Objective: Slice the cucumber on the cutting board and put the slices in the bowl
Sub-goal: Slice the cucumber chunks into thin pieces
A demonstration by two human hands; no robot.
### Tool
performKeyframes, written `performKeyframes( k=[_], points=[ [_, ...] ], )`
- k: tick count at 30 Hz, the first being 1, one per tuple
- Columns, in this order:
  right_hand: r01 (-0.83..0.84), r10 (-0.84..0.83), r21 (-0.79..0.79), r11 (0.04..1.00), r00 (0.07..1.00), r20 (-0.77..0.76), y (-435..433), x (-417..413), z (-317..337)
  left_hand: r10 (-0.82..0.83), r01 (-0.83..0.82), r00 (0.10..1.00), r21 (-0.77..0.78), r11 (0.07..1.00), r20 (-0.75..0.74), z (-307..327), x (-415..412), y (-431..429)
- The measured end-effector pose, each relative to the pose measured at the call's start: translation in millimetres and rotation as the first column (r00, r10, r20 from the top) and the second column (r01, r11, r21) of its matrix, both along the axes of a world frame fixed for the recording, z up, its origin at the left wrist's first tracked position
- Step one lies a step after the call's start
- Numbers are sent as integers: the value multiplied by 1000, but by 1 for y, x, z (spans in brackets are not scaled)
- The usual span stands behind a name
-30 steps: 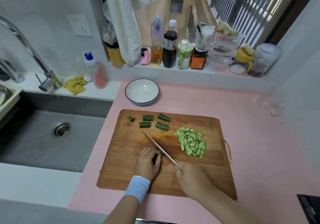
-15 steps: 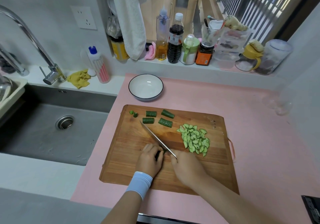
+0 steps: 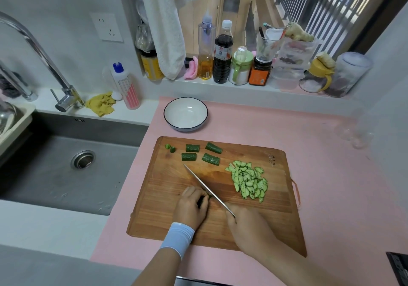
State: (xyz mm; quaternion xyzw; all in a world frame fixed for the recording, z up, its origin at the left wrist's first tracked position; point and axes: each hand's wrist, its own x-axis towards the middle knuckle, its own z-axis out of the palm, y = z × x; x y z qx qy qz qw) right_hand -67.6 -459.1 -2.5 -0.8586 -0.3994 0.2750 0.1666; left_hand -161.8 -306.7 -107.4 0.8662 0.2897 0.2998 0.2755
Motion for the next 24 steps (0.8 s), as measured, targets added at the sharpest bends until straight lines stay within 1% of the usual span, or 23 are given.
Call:
performKeyframes(
  k=[4,11,14,18,22,24],
  points=[
    [8,-8,2,1000,1000,-25,9,3,-6,1,-1,1000,-24,1000,6,-1,0,0],
    [10,-9,18,1000,999,-46,36,5,-13,-18,18,1000,-11,1000,8,-5,-2,-1],
    [4,-3,20,1000,999,-34,37,6,-14,-26,27,1000,12,1000,-10,-4,-2,-2],
    [-9,10,40,999,1000,-18,34,5,-14,-22,22,1000,4,1000,7,-2,-2,-2],
    [-22,19,56,998,998,55,22,1,-13,-14,14,1000,-12,1000,2,-2,-1,-2],
    [-17,13,63,998,998,61,16,1,-13,-17,17,1000,-7,1000,-1,-2,-2,-1]
  ],
)
